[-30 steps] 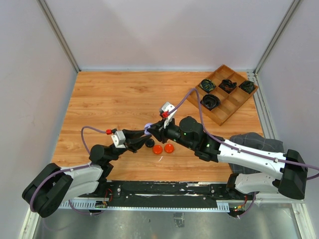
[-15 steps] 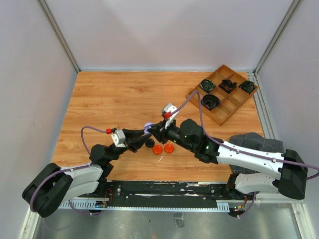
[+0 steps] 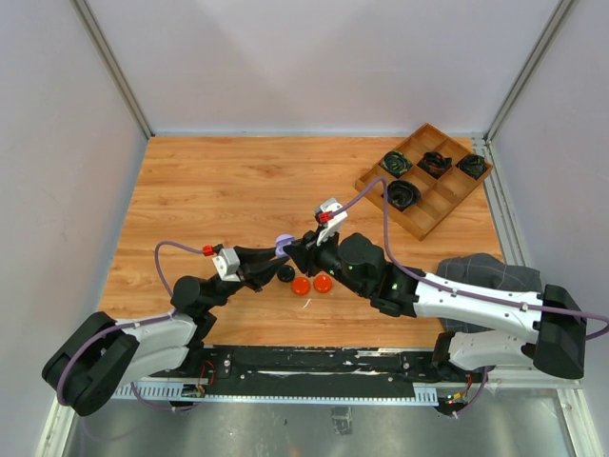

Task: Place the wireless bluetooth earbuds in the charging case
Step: Place the earbud in the charging case.

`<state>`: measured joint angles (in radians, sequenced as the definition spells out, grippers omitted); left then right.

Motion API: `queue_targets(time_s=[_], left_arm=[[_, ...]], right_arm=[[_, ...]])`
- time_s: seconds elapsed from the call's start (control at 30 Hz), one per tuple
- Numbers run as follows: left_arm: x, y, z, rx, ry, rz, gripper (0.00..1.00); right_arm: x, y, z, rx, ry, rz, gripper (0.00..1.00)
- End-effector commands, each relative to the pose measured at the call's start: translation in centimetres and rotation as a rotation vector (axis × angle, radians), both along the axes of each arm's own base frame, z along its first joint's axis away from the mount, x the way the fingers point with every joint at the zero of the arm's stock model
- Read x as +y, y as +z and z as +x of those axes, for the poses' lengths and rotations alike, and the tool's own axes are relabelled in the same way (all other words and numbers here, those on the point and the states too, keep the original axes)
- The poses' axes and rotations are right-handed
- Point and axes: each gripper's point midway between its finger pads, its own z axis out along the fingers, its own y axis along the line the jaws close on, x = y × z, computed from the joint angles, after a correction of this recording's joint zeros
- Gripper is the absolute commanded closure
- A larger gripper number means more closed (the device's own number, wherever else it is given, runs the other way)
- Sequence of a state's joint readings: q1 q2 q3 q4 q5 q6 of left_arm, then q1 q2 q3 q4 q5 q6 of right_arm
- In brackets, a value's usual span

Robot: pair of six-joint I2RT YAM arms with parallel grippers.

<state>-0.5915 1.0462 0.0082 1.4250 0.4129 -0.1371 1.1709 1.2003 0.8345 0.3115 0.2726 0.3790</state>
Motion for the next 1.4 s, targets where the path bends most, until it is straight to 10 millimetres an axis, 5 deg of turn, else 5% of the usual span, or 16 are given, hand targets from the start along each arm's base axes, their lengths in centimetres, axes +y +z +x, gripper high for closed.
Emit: queue_targets(time_s=[0.0,0.27,0.83,1.37], left_arm=[[1.3,-1.4,-0.8,-0.004,0.039,-0.004,1.00],[1.3,-1.4,-0.8,-0.002,0.037,-0.005,1.00],[1.1,-1.5,-0.8,-0.002,0.032,0.002,1.00],[0.9,-1.6,-0.9,-0.001,0.019,0.009,1.00]], right_arm=[[-1.0,-1.4,0.2,0.086,-0.096,-0.035,0.84],[-0.6,-1.9,0.2,0.146,-0.141,-0.039,0.80],[0.3,0.7,-0.9,0.101,-0.051,-0.037,0.64],[1.9,2.4,-2.7,0.071,0.102,-0.029,0.64]])
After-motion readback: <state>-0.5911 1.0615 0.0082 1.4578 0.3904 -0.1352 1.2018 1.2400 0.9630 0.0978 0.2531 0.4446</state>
